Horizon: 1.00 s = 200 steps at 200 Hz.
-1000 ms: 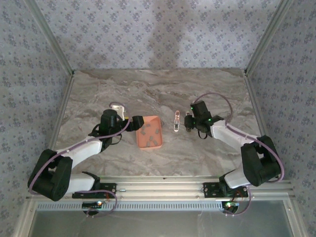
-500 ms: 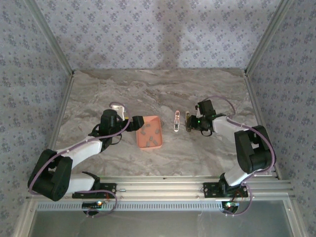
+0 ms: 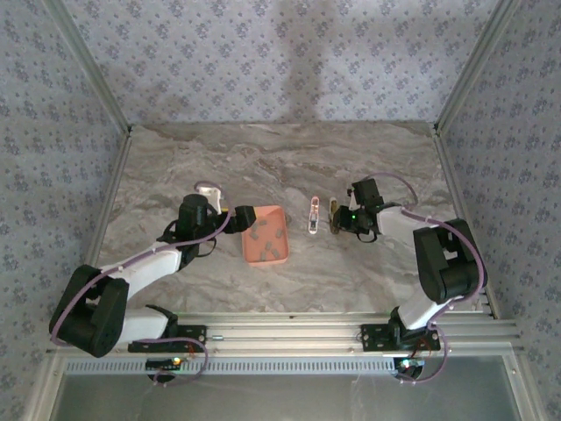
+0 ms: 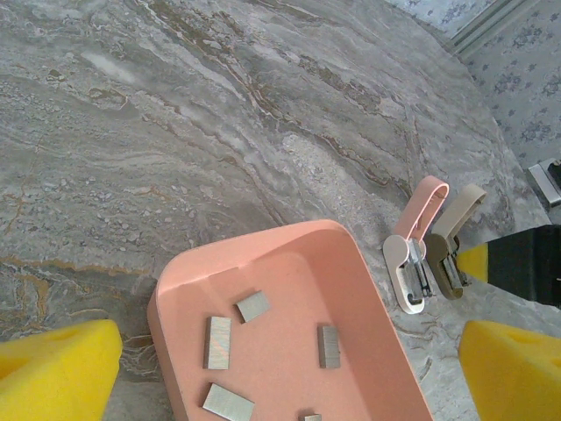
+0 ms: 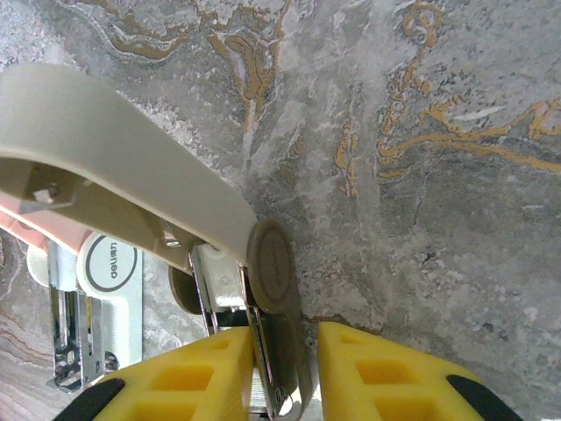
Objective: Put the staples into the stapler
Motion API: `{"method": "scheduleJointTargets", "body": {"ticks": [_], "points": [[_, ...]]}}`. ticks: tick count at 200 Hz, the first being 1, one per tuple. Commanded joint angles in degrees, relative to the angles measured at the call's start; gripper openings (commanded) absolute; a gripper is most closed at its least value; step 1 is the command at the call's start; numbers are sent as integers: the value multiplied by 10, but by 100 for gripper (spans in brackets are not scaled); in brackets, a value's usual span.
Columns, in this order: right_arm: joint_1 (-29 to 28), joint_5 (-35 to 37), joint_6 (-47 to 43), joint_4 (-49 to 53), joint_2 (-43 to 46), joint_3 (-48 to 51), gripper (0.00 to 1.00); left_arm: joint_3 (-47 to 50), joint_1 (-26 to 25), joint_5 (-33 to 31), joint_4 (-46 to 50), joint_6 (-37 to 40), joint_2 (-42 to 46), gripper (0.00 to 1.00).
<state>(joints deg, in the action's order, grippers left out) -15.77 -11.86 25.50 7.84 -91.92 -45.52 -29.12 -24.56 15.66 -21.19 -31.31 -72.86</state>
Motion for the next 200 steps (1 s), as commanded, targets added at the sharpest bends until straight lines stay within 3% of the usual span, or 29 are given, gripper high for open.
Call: {"method": "scheduleJointTargets", "body": {"ticks": [1,200], "points": [[3,4,4,8,-9,13,26,-14,-4,7,-9,6,9,98],[-32,38,8,65,46,55,19,-1,-4,3,0,9,40,98]]}}
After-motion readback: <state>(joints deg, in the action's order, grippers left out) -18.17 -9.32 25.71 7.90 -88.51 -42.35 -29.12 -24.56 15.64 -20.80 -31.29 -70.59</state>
